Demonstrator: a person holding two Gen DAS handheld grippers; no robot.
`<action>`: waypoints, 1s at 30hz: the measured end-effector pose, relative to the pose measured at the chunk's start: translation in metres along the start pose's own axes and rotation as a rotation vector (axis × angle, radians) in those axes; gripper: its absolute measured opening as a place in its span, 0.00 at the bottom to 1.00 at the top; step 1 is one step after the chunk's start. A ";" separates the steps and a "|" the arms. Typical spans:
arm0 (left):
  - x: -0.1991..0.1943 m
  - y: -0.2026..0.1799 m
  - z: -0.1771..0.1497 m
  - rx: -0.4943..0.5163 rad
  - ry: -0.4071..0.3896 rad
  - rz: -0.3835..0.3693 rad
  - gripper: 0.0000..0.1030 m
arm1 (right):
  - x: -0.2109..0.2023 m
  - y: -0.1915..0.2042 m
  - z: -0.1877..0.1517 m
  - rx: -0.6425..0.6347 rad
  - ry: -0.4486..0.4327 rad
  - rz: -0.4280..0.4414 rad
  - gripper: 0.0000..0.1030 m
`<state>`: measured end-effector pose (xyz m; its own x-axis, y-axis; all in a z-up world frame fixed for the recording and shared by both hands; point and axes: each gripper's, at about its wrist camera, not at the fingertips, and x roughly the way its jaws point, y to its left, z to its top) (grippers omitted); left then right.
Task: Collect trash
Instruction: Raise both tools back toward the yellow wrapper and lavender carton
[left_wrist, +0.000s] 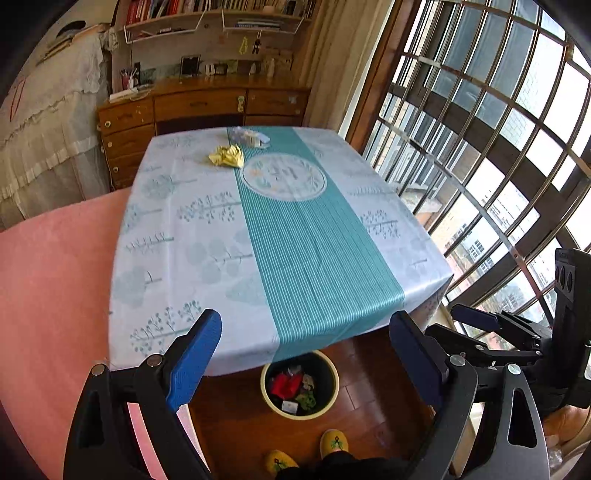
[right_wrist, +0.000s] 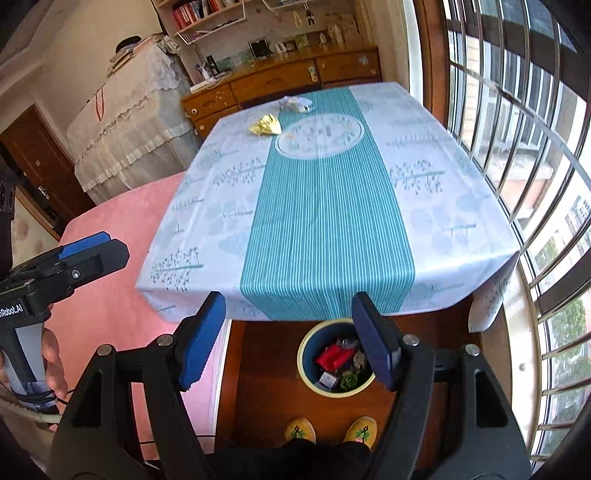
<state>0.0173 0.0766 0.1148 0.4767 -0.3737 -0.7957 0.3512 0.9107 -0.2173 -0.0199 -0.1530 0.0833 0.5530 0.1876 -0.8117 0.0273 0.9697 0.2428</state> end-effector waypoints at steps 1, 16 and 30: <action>-0.007 0.002 0.008 0.000 -0.021 0.005 0.91 | -0.005 0.005 0.010 -0.012 -0.016 -0.003 0.66; 0.023 0.028 0.134 -0.043 -0.087 0.118 0.91 | 0.039 0.020 0.160 -0.137 -0.101 0.002 0.66; 0.247 0.090 0.279 -0.347 0.086 0.289 0.87 | 0.254 -0.055 0.352 -0.325 0.038 0.147 0.66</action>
<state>0.3921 0.0172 0.0564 0.4420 -0.0934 -0.8922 -0.0842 0.9859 -0.1449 0.4124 -0.2133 0.0507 0.5002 0.3282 -0.8013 -0.3195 0.9300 0.1815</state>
